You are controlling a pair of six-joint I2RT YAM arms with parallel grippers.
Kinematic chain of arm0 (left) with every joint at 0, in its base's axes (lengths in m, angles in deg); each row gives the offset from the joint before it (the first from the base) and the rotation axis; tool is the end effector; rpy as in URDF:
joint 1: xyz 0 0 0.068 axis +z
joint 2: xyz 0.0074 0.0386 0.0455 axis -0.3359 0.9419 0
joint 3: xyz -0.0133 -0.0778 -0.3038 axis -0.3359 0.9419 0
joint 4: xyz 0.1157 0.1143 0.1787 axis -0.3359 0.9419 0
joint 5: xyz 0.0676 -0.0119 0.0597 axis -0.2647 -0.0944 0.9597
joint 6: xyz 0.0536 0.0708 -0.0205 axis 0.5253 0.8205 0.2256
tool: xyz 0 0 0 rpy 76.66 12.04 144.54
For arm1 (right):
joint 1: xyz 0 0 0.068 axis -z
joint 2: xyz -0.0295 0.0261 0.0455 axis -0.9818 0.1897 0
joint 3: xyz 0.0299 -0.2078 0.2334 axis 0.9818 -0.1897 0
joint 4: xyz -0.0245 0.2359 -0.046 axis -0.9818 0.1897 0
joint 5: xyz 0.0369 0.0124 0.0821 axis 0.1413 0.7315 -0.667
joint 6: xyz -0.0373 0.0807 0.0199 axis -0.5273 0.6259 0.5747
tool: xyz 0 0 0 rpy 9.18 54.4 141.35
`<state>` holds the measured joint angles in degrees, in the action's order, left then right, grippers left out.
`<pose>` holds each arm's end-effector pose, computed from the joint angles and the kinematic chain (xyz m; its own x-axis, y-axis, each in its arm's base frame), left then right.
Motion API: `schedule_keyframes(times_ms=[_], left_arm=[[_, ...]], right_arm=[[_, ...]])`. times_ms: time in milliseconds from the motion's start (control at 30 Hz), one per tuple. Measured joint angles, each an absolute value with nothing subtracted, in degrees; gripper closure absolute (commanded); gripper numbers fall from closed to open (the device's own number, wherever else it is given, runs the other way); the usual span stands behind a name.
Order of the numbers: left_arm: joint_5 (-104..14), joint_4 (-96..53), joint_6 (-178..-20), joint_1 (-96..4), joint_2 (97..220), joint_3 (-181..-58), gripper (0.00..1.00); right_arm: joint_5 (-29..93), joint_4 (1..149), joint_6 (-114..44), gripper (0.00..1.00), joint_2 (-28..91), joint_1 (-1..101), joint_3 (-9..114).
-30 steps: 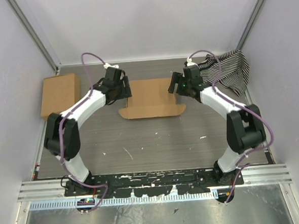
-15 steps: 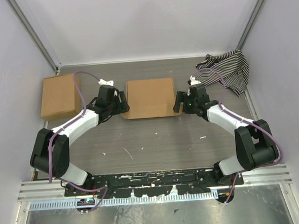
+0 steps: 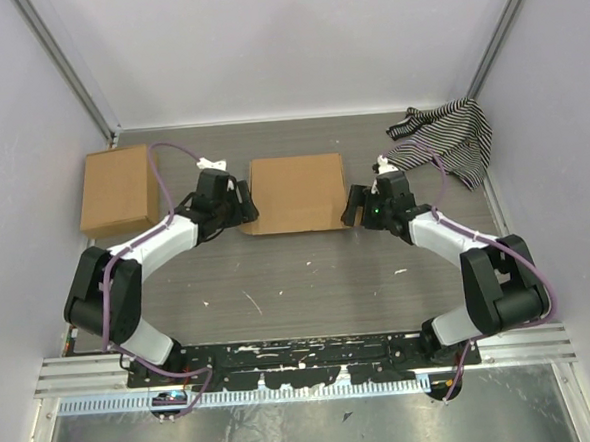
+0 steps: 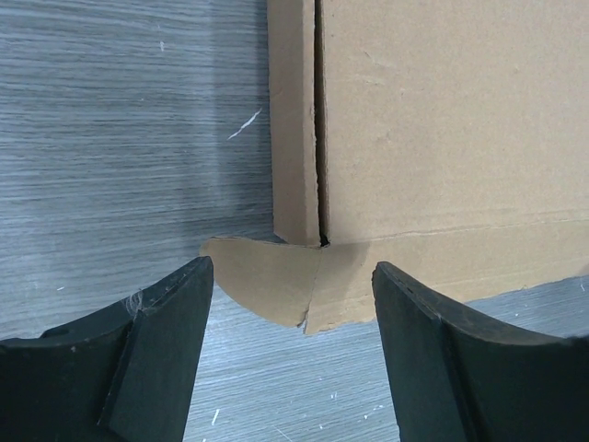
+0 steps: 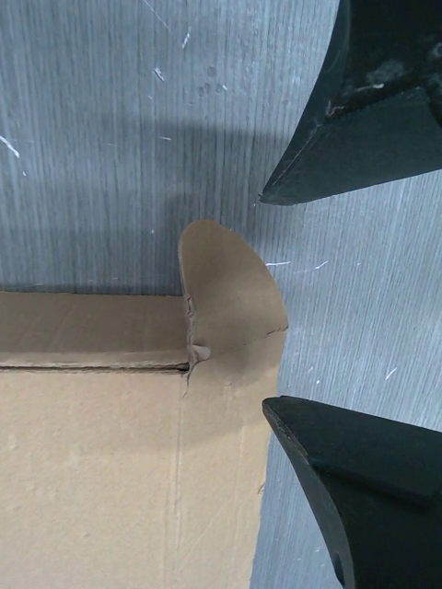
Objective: Fold the paper box
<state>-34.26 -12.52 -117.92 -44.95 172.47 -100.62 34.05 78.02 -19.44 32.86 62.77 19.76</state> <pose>0.3159 -0.1458 0.2292 -0.7343 -0.2115 -0.6450 0.0335 0.9378 -0.3456 0.2898 0.0929 0.2152 -0.7368 0.1812 -0.6514 -0.0698 0.9379 0.3399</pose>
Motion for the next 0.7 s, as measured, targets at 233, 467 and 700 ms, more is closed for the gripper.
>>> schedule_keyframes(times_ms=[233, 467, 700], left_arm=[[-35.29, -13.50, -118.42, -44.97, 172.79, -100.23, 0.25], [-37.01, -15.07, -119.82, -45.41, 174.30, -98.48, 0.26], [-38.02, -16.10, -120.80, -46.04, 174.87, -98.06, 0.27]], right_arm=[[30.49, 75.18, -19.29, 0.11, 33.86, 63.01, 18.65], [28.21, 73.30, -19.31, 0.14, 33.86, 63.01, 17.62], [26.23, 72.08, -19.29, 0.17, 33.91, 63.01, 17.53]])
